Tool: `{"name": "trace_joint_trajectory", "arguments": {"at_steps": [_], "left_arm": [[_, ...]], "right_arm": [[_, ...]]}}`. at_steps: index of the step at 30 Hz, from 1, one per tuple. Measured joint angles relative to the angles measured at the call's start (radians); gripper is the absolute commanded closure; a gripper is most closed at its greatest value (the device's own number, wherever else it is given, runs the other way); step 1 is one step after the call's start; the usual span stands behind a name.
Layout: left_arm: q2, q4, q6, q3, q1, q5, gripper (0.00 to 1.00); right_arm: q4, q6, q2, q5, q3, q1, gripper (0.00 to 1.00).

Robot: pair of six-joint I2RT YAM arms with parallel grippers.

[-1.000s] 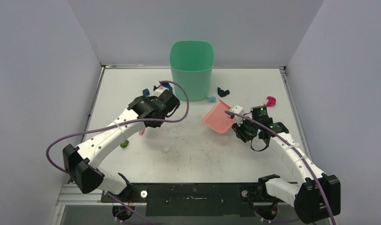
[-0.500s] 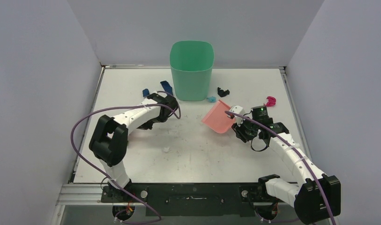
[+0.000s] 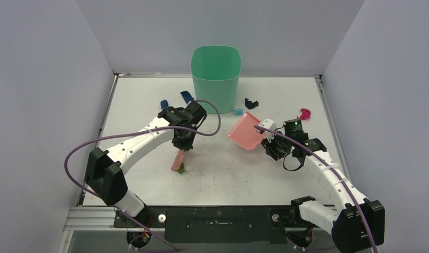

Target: Sweep away the paper scraps from the table

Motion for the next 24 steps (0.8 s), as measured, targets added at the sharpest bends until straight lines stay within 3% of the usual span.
{"name": "trace_joint_trajectory", "arguments": {"at_steps": [8,18,24], "left_arm": [[0.024,-0.001,-0.003,0.159,-0.032,0.13,1.0],[0.024,-0.061,0.04,0.33,0.008,-0.091,1.0],[-0.054,0.159,0.02,0.254,0.151,-0.137,1.0]], "right_arm": [[-0.001,0.0,-0.006,-0.002,0.0,-0.011,0.8],[-0.002,0.0,-0.009,-0.002,0.0,-0.021,0.8],[-0.002,0.0,-0.009,-0.002,0.0,-0.026,0.8]]}}
